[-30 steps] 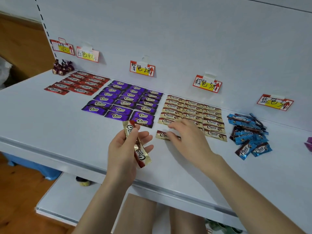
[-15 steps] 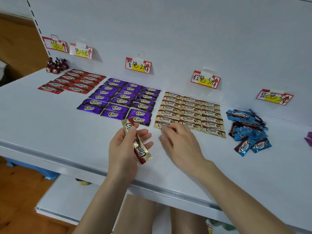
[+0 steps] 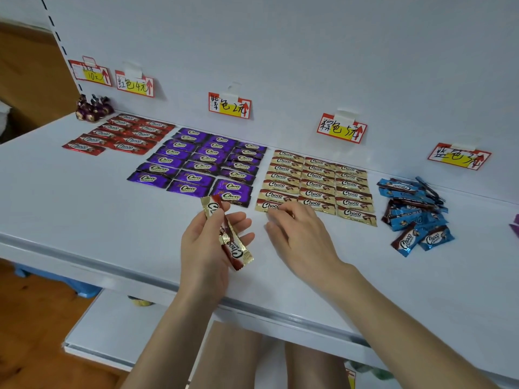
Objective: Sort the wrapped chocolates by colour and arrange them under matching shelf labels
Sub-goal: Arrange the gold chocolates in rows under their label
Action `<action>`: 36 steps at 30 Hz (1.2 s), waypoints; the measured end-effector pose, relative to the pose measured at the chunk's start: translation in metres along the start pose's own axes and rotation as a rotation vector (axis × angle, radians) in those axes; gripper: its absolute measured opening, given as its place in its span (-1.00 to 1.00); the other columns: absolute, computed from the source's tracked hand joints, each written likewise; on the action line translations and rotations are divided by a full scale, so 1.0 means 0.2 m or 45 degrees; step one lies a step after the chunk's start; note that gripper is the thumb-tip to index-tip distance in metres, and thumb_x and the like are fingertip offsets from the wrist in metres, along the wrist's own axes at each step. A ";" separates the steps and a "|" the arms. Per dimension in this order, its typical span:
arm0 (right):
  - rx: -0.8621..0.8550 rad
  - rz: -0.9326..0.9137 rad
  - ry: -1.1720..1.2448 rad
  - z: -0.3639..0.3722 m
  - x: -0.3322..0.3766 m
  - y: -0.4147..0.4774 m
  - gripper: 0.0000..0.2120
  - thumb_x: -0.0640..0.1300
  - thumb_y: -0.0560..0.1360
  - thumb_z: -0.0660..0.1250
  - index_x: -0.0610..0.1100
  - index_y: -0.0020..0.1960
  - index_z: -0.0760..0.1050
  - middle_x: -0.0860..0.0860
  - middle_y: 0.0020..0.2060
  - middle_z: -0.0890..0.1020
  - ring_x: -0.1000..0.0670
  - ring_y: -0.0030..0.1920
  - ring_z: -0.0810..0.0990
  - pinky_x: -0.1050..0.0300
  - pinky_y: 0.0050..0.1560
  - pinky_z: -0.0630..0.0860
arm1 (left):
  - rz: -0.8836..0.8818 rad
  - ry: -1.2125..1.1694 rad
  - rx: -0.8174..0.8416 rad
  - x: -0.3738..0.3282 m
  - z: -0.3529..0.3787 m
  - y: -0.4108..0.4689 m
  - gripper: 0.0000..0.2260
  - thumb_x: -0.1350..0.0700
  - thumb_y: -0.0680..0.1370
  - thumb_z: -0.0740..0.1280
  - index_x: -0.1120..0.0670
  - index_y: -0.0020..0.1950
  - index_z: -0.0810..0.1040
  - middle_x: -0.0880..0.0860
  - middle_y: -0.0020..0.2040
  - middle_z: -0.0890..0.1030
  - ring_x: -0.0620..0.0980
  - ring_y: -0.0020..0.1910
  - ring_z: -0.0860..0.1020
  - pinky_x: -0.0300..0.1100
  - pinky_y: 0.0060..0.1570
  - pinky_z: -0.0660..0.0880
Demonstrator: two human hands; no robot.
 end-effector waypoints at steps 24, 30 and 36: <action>-0.062 0.297 1.279 -0.39 -0.10 -0.10 -0.89 -0.29 0.44 0.36 -0.10 -0.15 0.56 0.06 -0.43 0.61 0.15 -0.39 0.56 0.32 -0.36 0.49 | 0.100 0.559 0.623 0.02 0.31 -0.23 -0.87 0.08 0.48 0.33 0.12 -0.10 0.59 0.06 -0.24 0.69 -0.05 -0.30 0.65 -0.28 -0.46 0.50; -0.131 0.395 1.457 -0.36 -0.16 -0.19 -0.91 -0.17 0.40 0.41 -0.01 -0.13 0.56 0.05 -0.31 0.67 0.14 -0.26 0.63 0.33 -0.32 0.50 | 0.049 0.439 0.429 0.06 0.32 -0.22 -0.87 0.12 0.48 0.36 0.02 -0.25 0.65 -0.07 -0.30 0.65 -0.22 -0.35 0.57 -0.31 -0.46 0.48; -0.038 0.460 1.207 -0.34 -0.26 -0.18 -0.88 -0.26 0.48 0.31 -0.06 -0.13 0.53 0.08 -0.38 0.63 0.24 -0.36 0.56 0.41 -0.32 0.47 | -0.134 0.354 0.295 0.12 0.28 -0.19 -0.82 0.14 0.56 0.29 0.00 -0.19 0.63 0.01 -0.24 0.65 -0.11 -0.38 0.56 -0.22 -0.36 0.54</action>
Point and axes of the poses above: each hand's wrist, its own y-axis towards the middle knuckle, its own z-axis out of the palm, x = y × z, the point moved 8 cm from there along y, towards the middle knuckle
